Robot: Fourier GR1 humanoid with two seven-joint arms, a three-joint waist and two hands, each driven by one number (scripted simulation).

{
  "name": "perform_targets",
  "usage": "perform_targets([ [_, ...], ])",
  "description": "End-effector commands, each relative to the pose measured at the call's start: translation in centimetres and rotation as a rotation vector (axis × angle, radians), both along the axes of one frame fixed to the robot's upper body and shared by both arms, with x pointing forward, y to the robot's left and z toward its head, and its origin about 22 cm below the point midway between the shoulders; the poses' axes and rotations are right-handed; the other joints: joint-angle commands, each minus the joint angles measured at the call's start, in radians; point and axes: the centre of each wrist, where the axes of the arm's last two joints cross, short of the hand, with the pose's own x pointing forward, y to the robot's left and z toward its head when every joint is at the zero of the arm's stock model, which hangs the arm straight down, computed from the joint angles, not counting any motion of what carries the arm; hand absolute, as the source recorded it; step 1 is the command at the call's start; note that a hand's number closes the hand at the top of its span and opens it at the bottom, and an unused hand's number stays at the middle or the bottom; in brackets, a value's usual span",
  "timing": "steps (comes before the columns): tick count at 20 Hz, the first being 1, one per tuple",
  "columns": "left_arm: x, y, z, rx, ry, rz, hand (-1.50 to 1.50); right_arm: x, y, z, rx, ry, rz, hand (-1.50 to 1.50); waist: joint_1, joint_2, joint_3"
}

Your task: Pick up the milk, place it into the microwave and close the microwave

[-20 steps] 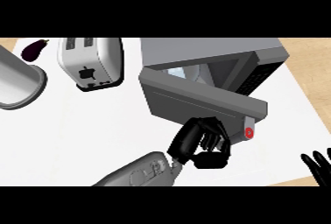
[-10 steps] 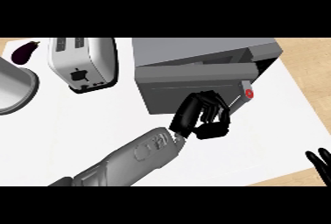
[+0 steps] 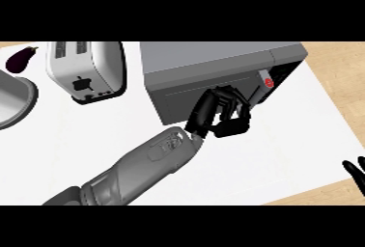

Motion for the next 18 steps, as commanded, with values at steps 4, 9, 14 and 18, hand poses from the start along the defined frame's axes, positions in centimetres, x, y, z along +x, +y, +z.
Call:
perform_targets([
  [4, 2.4, 0.5, 1.4, -0.065, 0.003, 0.063, 1.5, 0.4, -0.3, 0.8, 0.0, -0.021, 0.0, -1.5, -0.024, 0.011, 0.001],
  [9, 2.5, 1.3, 0.3, -0.113, 0.074, 0.103, 1.5, 0.6, -0.2, 1.4, 0.015, -0.033, 0.011, -1.5, -0.023, 0.015, 0.0],
  [14, 2.9, 1.5, 0.3, -0.105, 0.045, 0.156, 1.5, 0.6, -0.2, 1.7, 0.014, -0.033, 0.026, -1.5, -0.027, 0.017, 0.002],
  [18, 2.6, 1.3, 0.3, -0.13, 0.006, 0.172, 1.5, 0.8, 0.1, 2.3, -0.006, -0.042, 0.088, -1.5, -0.029, 0.019, 0.001],
])
